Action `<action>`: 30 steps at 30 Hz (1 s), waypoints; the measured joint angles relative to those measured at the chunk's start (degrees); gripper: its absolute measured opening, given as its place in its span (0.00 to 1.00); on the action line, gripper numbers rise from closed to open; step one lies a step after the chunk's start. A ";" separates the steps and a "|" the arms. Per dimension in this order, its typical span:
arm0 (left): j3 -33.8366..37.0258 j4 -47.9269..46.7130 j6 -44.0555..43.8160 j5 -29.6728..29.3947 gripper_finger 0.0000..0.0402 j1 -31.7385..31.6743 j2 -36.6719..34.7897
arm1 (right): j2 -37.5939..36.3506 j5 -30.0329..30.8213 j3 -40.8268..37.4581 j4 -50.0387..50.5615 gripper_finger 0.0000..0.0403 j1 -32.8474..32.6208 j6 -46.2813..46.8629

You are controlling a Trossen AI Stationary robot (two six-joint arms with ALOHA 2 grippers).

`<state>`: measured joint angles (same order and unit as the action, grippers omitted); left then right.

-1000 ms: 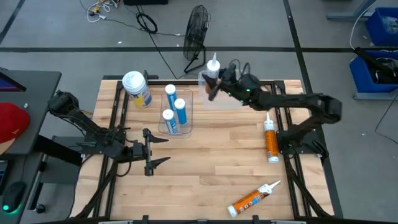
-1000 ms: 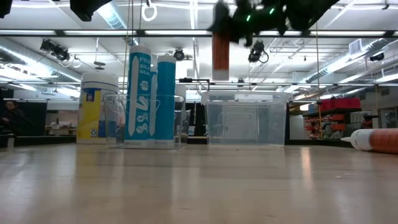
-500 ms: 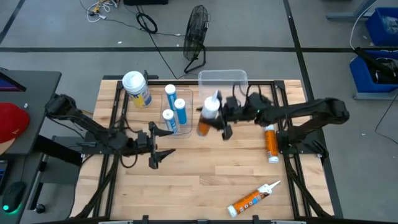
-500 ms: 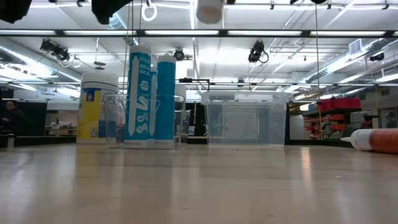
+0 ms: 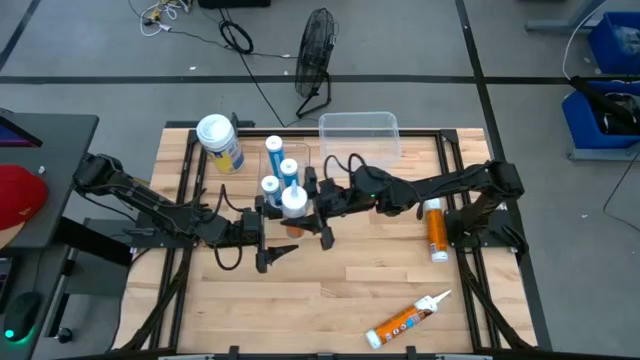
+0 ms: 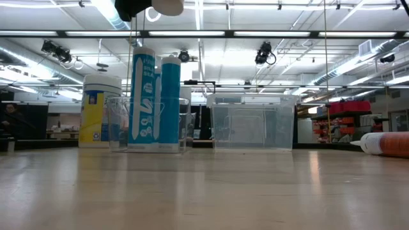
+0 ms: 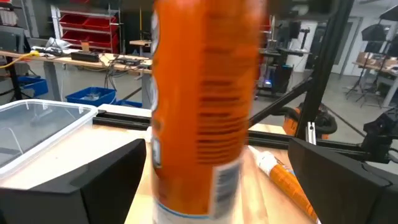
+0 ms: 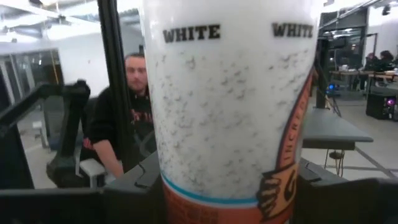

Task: Pick & place silicon tubes, Sealant and Lysol wipes
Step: Put the middle left orange sealant into the right transparent bin

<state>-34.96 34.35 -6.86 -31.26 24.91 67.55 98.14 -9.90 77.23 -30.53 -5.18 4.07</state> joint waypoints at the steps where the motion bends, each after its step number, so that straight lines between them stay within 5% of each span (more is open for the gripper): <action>1: 0.00 -0.06 0.00 0.00 0.99 -0.01 0.01 | 0.72 -0.03 1.51 0.65 0.46 -0.18 -0.14; 12: 0.00 -0.74 1.56 2.91 0.96 -0.04 0.02 | 3.93 -4.60 6.69 1.89 0.46 -1.32 -0.24; 25: 0.02 -0.67 3.69 3.50 0.57 -0.04 0.02 | 3.93 -5.30 6.69 1.87 0.46 -1.32 -0.70; 30: 0.02 -0.66 4.36 3.49 0.57 -0.04 0.02 | 3.93 -5.17 6.69 1.95 0.46 -1.32 -1.19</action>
<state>-34.94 33.69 -2.50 -27.77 24.86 67.57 102.06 -15.07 83.92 -28.58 -6.50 2.88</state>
